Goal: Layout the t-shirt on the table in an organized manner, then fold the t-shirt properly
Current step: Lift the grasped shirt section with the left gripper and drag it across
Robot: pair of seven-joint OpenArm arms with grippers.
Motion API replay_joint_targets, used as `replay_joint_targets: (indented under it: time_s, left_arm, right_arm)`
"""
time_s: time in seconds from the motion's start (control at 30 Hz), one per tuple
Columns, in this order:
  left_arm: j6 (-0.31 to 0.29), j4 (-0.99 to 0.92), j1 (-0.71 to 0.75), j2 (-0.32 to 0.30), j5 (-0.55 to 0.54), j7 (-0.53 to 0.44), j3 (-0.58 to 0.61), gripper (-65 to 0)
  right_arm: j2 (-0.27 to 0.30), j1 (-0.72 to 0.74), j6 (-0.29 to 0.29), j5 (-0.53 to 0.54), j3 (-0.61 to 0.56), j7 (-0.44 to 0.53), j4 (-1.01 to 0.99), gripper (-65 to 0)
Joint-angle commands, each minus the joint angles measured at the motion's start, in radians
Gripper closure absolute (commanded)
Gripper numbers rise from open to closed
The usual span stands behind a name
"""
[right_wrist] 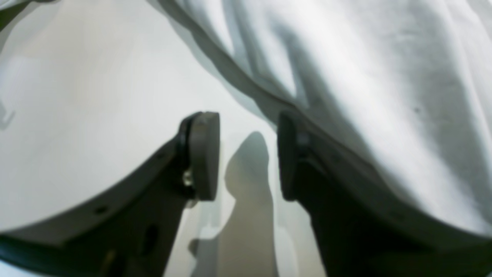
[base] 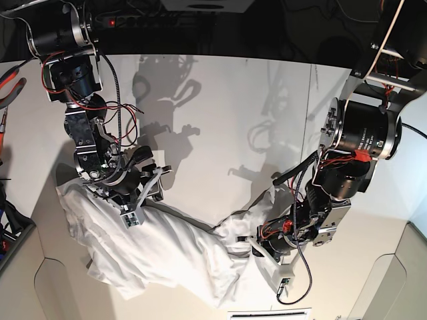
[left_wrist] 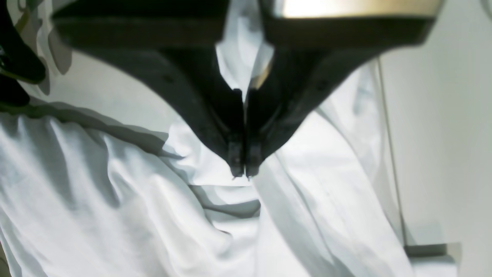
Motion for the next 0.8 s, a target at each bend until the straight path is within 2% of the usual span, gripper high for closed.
replay_joint_targets:
  time_s: [0.0, 0.07, 0.17, 0.33, 0.5, 0.63, 0.77]
  left_arm:
    - [-0.027, 0.017, -0.038, -0.001, -0.008, -0.023, -0.002, 0.0]
    - [-0.110, 0.017, -0.038, -0.006, -0.010, -0.008, -0.002, 0.0]
    - [-0.234, 0.019, -0.038, -0.014, -0.031, 0.067, -0.002, 0.0]
    - [-0.394, 0.060, -0.038, -0.039, -0.225, 0.289, -0.002, 0.0]
    - [-0.395, 0.172, -0.038, -0.082, -0.473, 0.556, -0.002, 0.0]
    - [-0.395, 0.290, -0.037, -0.115, -0.687, 0.847, -0.002, 0.0]
    - [-0.395, 0.381, -0.036, -0.151, -0.958, 1.123, -0.002, 0.0]
  right_arm:
    - [0.003, 0.027, 0.000, 0.009, 0.002, 0.023, 0.015, -24.6]
    - [0.003, 0.027, 0.000, 0.008, 0.002, 0.023, 0.015, -24.6]
    - [0.003, 0.027, 0.000, 0.008, 0.002, 0.023, 0.015, -24.6]
    - [0.003, 0.027, 0.000, 0.008, 0.002, 0.023, 0.015, -24.6]
    - [0.004, 0.027, 0.000, 0.008, 0.002, 0.023, 0.015, -24.6]
    - [0.006, 0.027, 0.000, 0.008, 0.002, 0.023, 0.015, -24.6]
    - [0.006, 0.027, 0.000, 0.008, 0.002, 0.024, 0.015, -24.6]
